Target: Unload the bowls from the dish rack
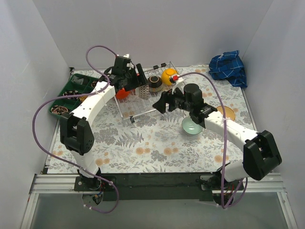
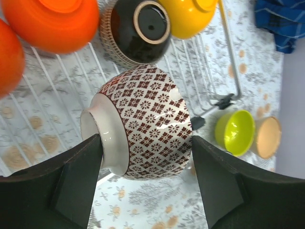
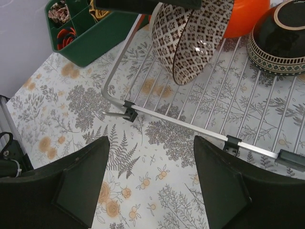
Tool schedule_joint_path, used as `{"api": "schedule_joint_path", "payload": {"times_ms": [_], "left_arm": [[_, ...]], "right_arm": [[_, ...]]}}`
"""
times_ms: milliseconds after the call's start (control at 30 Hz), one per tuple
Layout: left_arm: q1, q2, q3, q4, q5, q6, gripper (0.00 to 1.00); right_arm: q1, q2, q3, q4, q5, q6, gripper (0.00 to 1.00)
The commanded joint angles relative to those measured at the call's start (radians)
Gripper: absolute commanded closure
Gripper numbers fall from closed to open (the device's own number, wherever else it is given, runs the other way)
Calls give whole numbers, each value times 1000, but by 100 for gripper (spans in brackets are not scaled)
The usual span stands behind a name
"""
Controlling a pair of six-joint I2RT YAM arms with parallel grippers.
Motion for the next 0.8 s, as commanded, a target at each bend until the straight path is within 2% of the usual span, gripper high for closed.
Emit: {"api": "schedule_joint_path", "payload": {"times_ms": [0, 367, 467, 567, 600, 667, 700, 767], "left_arm": [[19, -137, -47, 137, 201, -105, 100], [20, -235, -237, 341, 408, -289, 100], [19, -263, -287, 395, 439, -326, 100], [19, -287, -330, 433, 453, -352, 100], [20, -291, -337, 438, 459, -354, 100], [19, -298, -359, 448, 465, -355, 100], [20, -307, -366, 451, 466, -357, 100], [19, -323, -389, 462, 460, -351, 98]], "right_arm": [[-10, 48, 100, 84, -57, 8, 21], [-11, 147, 215, 75, -117, -3, 22], [-11, 160, 224, 71, -117, -5, 25], [-11, 160, 233, 70, -152, -8, 38], [-11, 157, 236, 70, -165, -9, 51], [-11, 149, 244, 52, -204, -25, 67], [-11, 145, 246, 36, -211, -29, 82], [-10, 120, 238, -10, -215, -51, 93]]}}
